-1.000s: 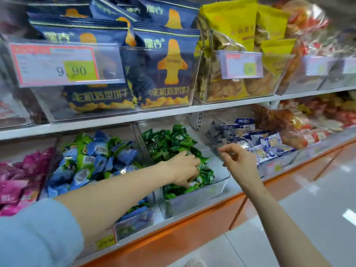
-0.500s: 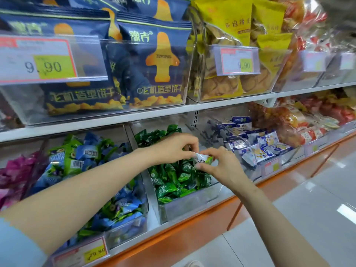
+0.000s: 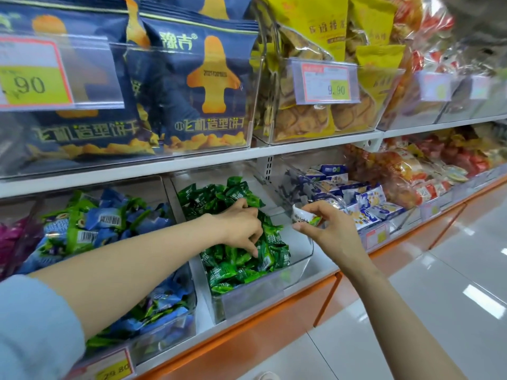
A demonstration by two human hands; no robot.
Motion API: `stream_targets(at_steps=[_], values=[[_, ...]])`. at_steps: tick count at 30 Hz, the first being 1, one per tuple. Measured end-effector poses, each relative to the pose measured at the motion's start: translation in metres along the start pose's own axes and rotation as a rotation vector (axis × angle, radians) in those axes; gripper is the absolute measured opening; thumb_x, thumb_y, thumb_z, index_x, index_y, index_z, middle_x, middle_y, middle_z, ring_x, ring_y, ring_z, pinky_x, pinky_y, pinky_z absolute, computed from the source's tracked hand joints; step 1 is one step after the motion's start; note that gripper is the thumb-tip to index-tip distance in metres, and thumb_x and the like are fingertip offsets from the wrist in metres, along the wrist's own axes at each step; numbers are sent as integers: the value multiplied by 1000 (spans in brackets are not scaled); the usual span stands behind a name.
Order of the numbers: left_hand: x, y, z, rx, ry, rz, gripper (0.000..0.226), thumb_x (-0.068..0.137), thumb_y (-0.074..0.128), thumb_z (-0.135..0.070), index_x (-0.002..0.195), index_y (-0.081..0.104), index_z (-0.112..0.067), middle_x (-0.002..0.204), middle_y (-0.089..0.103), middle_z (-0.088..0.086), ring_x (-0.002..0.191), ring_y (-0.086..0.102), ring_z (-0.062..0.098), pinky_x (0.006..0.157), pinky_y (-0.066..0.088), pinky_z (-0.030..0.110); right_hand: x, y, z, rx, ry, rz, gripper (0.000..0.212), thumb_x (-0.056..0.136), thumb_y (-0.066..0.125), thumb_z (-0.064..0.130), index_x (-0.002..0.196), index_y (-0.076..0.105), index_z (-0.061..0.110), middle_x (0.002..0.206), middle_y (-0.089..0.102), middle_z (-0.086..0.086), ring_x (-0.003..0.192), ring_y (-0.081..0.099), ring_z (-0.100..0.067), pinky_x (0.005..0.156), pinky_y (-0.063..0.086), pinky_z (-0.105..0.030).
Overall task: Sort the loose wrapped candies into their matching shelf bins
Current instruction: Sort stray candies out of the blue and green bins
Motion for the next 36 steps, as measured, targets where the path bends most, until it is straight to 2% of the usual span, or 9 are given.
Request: stream_targets(at_steps=[5, 11, 17, 21, 25, 28, 31, 35, 36], values=[[10, 2, -18, -58, 39, -33, 38, 84, 64, -37, 119, 52, -30, 107, 50, -1, 109, 40, 17, 95, 24, 41, -1, 0, 5, 46, -13, 2, 18, 75, 77, 24, 86, 61, 24, 83, 62, 12, 69, 51, -1, 58, 37, -8], [20, -4, -20, -124, -11, -91, 8, 86, 61, -24, 93, 62, -21, 97, 51, -1, 104, 42, 18, 96, 28, 45, -2, 2, 4, 61, -8, 19, 21, 75, 77, 19, 87, 60, 25, 89, 63, 13, 88, 56, -10, 66, 38, -6], [18, 1, -22, -2, -37, 11, 32, 84, 64, -32, 114, 60, -22, 112, 53, 0, 113, 41, 18, 98, 26, 44, -3, 3, 10, 53, -31, 28, 23, 76, 76, 18, 90, 59, 27, 85, 56, 26, 82, 49, 11, 67, 35, 0], [19, -4, -25, 14, -45, -38, 16, 87, 58, -21, 99, 68, -19, 103, 57, 1, 107, 43, 20, 100, 24, 47, -3, 3, 11, 69, -35, 30, 24, 76, 76, 16, 91, 60, 24, 85, 56, 24, 79, 49, 11, 65, 36, 0], [14, -15, -19, -46, -38, -147, 10, 87, 57, -20, 88, 68, -20, 98, 58, -3, 101, 43, 17, 91, 26, 39, -2, 5, 5, 82, -25, 36, 26, 75, 77, 17, 96, 62, 22, 88, 57, 24, 82, 49, 12, 66, 36, -1], [-1, -29, -1, -189, -95, -247, 9, 89, 56, -27, 90, 64, -23, 98, 62, -8, 97, 49, 14, 86, 27, 32, -2, 4, 1, 174, 12, 31, 20, 75, 77, 18, 91, 64, 19, 88, 64, 10, 71, 51, 0, 65, 41, -15], [-18, -47, 18, -457, -217, -398, 3, 88, 58, -25, 89, 60, -26, 95, 66, -7, 92, 59, 15, 84, 44, 29, -3, 8, 6, 248, 10, 94, 18, 73, 78, 17, 87, 67, 15, 90, 68, -1, 69, 54, -8, 67, 45, -25], [-26, -63, 24, -956, -233, -489, 16, 91, 57, -13, 79, 52, -23, 79, 64, -6, 73, 65, 13, 64, 50, 26, -5, 20, 11, 308, 15, 222, 22, 70, 80, 17, 87, 67, 17, 115, 63, 9, 97, 60, -8, 80, 48, -23], [-26, -65, 21, -1018, -217, -478, 17, 91, 56, -11, 79, 52, -22, 77, 64, -4, 69, 65, 13, 59, 50, 23, -5, 21, 12, 313, 12, 229, 21, 69, 80, 16, 86, 66, 17, 114, 62, 8, 95, 60, -6, 79, 48, -19]])
Point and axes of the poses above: each hand's wrist, its own x-axis towards the middle knuckle, its own y-axis out of the palm, z = x × y, the point moved 8 cm from there along x, towards the middle knuckle
